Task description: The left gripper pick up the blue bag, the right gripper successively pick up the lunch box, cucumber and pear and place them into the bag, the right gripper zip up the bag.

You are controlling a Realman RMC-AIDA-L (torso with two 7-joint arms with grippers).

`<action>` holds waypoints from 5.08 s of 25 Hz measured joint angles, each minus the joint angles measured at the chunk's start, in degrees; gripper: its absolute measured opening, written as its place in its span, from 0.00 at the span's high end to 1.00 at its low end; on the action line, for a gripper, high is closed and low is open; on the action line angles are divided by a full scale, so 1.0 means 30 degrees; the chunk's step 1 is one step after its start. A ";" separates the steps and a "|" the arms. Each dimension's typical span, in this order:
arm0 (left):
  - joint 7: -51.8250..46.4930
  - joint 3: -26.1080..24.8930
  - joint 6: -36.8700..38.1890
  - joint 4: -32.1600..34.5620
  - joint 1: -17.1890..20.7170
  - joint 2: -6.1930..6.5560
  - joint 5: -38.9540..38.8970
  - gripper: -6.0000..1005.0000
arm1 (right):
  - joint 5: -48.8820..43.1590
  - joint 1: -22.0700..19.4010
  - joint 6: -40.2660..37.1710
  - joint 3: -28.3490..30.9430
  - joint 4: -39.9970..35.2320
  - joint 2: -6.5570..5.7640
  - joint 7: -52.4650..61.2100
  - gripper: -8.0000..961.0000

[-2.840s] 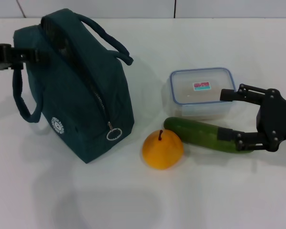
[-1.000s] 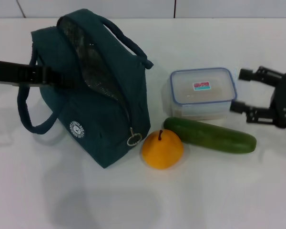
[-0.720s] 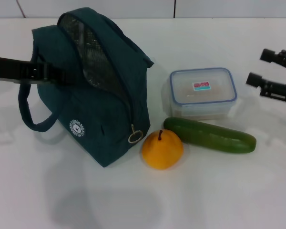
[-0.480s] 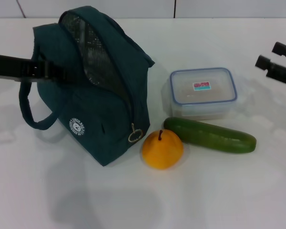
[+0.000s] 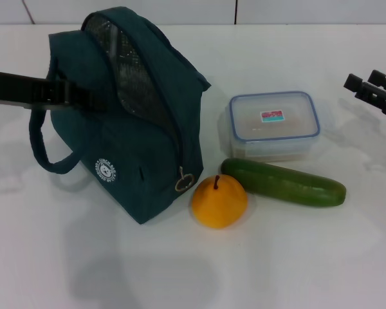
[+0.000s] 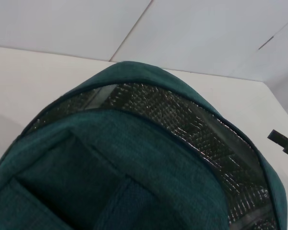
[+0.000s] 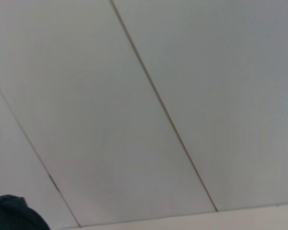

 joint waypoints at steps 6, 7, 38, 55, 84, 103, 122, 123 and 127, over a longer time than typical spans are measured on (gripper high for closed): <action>-0.0003 -0.0001 0.0000 -0.0039 0.0006 -0.0021 0.0001 0.96 | 0.0138 0.0164 0.0442 0.0015 0.0786 0.0038 0.0935 0.11; -0.0003 -0.0001 0.0002 -0.0043 0.0004 -0.0035 0.0002 0.96 | 0.0177 0.0196 0.0516 0.0019 0.0926 0.0037 0.1017 0.11; -0.0014 -0.0003 0.0380 -0.0631 -0.1351 -0.0004 0.0175 0.96 | 0.0831 0.2233 0.2790 -0.0282 0.4446 0.0238 0.8285 0.12; 0.0469 -0.0091 0.0321 -0.1563 -0.1571 0.0159 0.0211 0.96 | 0.0866 0.1888 0.2065 -0.1785 0.4803 0.0287 1.0018 0.12; 0.0499 -0.0007 0.0383 -0.1639 -0.1705 0.0135 0.0206 0.96 | 0.1472 0.1915 0.0267 -0.1614 0.4463 0.0245 1.1497 0.13; 0.0585 -0.0002 0.0382 -0.1750 -0.1701 0.0016 0.0208 0.96 | 0.1293 0.2412 0.0129 -0.2195 0.4468 0.0311 1.2236 0.35; 0.0658 -0.0002 0.0321 -0.1773 -0.1750 0.0050 0.0208 0.96 | 0.1400 0.2692 -0.0027 -0.2189 0.4665 0.0384 1.2609 0.79; 0.0664 -0.0001 0.0321 -0.1771 -0.1750 0.0052 0.0207 0.96 | 0.1474 0.2688 -0.0129 -0.2116 0.4677 0.0389 1.2631 0.83; 0.0684 -0.0002 0.0321 -0.1771 -0.1718 0.0055 0.0207 0.96 | 0.2193 0.2481 -0.0586 -0.1986 0.4616 0.0389 1.2654 0.88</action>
